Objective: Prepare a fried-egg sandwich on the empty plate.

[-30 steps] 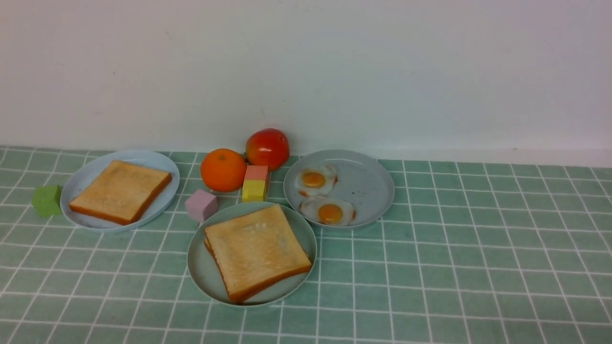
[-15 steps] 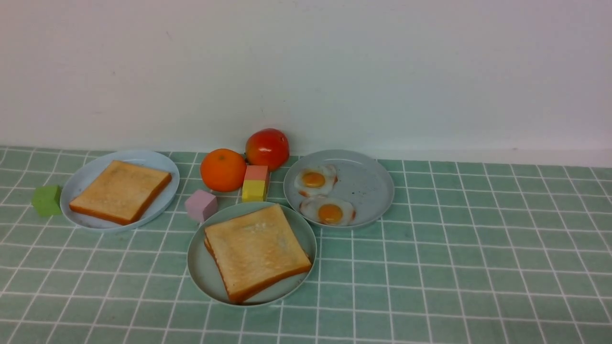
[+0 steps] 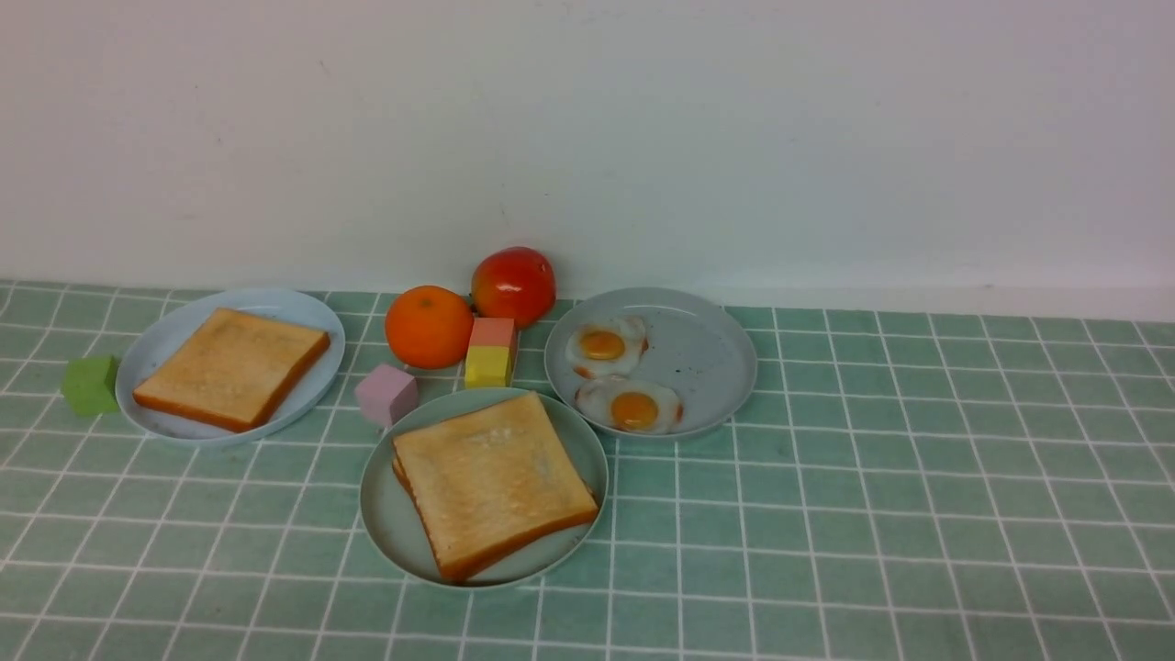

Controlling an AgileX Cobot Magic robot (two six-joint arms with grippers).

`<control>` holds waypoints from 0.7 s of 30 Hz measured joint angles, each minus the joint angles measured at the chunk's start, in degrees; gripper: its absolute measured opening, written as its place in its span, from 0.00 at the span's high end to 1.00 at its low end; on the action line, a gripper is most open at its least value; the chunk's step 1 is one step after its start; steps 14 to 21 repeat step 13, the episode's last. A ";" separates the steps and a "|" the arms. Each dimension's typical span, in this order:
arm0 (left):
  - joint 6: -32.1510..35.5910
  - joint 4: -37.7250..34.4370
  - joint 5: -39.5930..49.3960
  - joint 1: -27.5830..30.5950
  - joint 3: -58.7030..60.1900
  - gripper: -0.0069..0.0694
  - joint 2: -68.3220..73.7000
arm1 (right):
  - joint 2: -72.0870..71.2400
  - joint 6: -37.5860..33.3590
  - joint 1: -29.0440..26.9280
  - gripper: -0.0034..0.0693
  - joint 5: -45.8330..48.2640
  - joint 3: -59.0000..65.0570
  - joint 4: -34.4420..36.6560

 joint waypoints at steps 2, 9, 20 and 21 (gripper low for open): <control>0.00 0.00 0.00 0.00 0.00 0.93 0.00 | 0.00 0.00 0.00 0.91 0.00 0.00 0.00; 0.00 0.00 0.00 0.00 0.00 0.93 0.00 | 0.00 0.00 0.00 0.89 0.00 0.00 0.00; 0.00 0.00 0.00 0.00 0.00 0.93 0.00 | 0.00 0.00 0.00 0.88 0.00 0.00 0.00; 0.00 0.00 0.00 0.00 0.00 0.93 0.00 | 0.00 0.00 0.00 0.88 0.00 0.00 0.00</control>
